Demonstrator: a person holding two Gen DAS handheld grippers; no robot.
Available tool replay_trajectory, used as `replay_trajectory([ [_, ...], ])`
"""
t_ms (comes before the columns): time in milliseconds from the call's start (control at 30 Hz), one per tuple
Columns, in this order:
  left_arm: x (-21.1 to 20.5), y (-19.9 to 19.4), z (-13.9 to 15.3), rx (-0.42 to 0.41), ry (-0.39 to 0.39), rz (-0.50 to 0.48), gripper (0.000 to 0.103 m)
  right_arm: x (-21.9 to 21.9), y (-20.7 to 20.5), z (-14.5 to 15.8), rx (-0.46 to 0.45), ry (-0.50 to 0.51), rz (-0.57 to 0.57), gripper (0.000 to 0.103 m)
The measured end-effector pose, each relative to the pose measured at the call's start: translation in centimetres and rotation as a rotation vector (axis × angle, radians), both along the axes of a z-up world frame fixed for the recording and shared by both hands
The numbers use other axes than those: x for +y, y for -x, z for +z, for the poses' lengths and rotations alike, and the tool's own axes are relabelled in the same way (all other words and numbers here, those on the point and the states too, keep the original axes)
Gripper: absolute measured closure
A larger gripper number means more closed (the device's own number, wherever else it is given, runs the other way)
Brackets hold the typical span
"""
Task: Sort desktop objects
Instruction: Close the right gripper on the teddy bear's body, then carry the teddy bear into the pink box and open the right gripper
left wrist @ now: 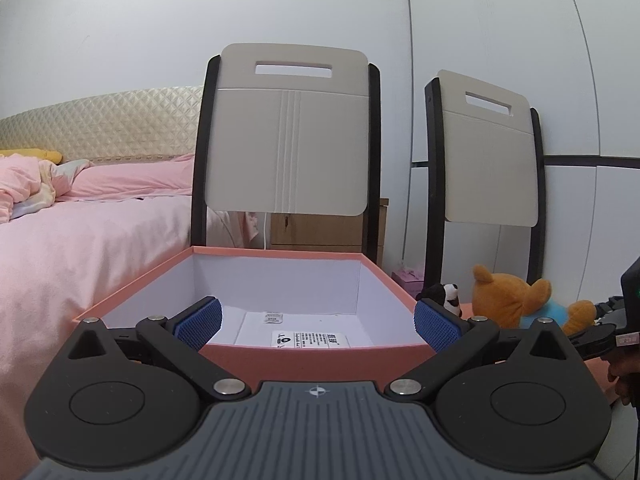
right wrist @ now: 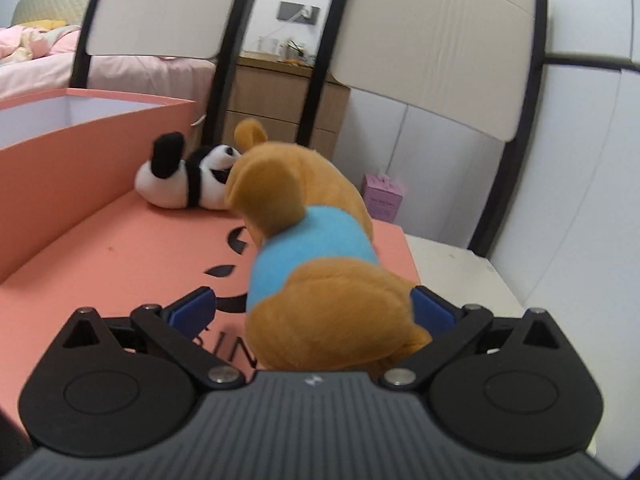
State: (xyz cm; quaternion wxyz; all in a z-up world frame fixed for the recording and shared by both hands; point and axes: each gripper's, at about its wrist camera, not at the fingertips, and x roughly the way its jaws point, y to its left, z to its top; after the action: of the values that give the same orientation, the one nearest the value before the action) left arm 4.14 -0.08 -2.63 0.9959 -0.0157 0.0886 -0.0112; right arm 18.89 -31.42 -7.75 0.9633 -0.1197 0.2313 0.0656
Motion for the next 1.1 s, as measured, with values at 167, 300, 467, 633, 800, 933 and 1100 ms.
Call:
replay_trajectory([
  [167,0.2,0.2,0.1,-0.004,0.017,0.007,0.000,-0.9,-0.2,1.0,0.021,-0.040,-0.061,0.040],
  [300,0.1,0.5,0.4,-0.015,0.019,0.016,0.000,-0.9,0.8,2.0,0.022,-0.073,-0.105,0.043],
  [467,0.1,1.0,0.7,-0.028,0.022,0.027,0.000,-0.6,2.9,4.3,-0.040,-0.115,-0.114,0.043],
  [633,0.4,1.6,1.1,-0.042,0.016,0.040,0.000,1.9,4.1,7.6,-0.143,-0.170,-0.045,0.043],
  [800,1.1,1.6,1.2,-0.032,0.023,0.060,0.000,6.3,3.3,10.3,-0.214,-0.227,0.063,0.043],
  [933,1.6,1.3,1.1,-0.015,0.015,0.076,0.000,10.5,0.8,10.8,-0.209,-0.251,0.146,0.043],
  [1100,2.6,0.9,1.0,-0.002,0.019,0.101,0.000,15.4,-2.7,10.4,-0.155,-0.260,0.249,0.043],
])
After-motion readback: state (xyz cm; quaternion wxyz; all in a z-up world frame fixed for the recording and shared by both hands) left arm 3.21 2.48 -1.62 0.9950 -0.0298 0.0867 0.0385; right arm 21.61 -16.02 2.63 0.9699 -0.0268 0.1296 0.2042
